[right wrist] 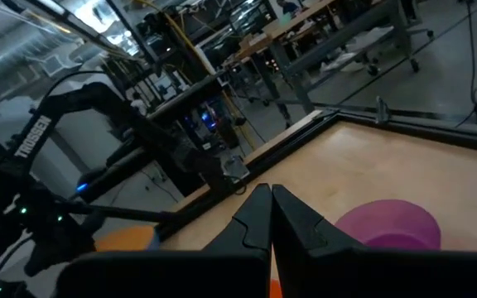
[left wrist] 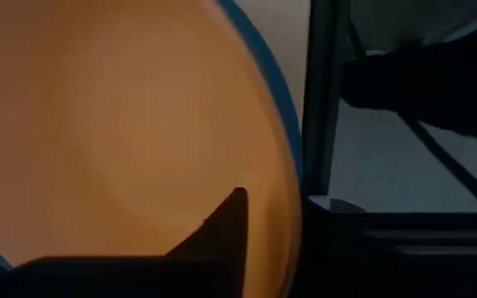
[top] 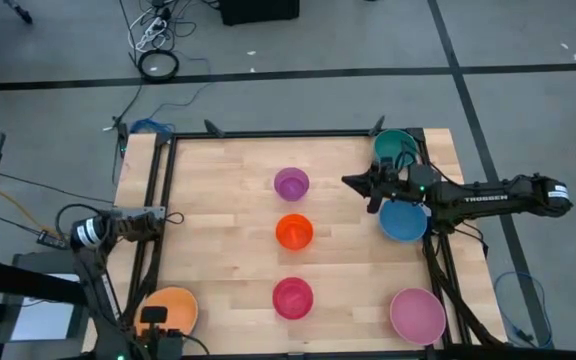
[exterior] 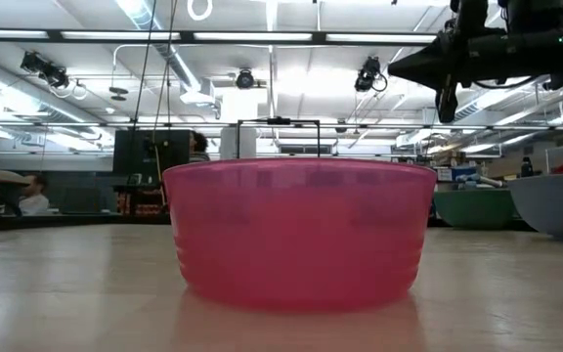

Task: Nest bowls inside each other
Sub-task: Stack the yellow bowl on the top of the light blue bowl

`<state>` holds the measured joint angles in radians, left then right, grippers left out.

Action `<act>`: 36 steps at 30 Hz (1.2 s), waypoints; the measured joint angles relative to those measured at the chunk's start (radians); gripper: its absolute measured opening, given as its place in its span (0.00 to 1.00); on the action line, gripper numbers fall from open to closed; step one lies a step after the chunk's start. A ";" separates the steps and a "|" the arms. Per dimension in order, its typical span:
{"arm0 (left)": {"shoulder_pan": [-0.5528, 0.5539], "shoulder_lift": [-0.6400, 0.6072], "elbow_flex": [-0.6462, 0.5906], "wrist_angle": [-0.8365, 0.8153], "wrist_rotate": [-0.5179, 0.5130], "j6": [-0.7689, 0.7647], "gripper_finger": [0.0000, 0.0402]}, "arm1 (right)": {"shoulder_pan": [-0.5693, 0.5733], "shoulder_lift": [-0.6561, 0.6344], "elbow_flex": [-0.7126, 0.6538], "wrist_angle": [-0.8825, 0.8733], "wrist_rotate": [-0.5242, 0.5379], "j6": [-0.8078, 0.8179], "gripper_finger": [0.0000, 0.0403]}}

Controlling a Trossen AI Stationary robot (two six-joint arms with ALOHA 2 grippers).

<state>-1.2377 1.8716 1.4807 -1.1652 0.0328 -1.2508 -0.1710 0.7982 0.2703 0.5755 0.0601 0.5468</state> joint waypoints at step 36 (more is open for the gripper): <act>0.309 -0.034 -0.310 0.140 -0.082 0.204 0.01 | 0.057 0.000 0.000 0.007 0.036 -0.055 0.00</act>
<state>-0.9291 1.8374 1.1712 -1.0256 -0.0490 -1.0473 -0.1142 0.7982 0.2703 0.5823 0.0963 0.4919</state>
